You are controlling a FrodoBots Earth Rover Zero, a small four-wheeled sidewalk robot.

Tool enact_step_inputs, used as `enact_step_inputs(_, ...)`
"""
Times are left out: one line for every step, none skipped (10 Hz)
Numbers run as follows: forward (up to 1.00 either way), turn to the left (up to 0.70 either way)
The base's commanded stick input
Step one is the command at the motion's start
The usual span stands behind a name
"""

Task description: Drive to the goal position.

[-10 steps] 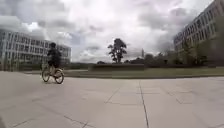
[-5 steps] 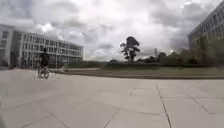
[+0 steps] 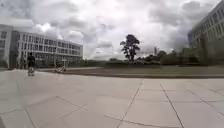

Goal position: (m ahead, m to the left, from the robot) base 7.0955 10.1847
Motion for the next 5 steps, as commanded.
enact_step_inputs(0.7,0.35)
enact_step_inputs(0.7,0.35)
enact_step_inputs(0.7,0.35)
enact_step_inputs(0.7,0.35)
enact_step_inputs(0.7,0.35)
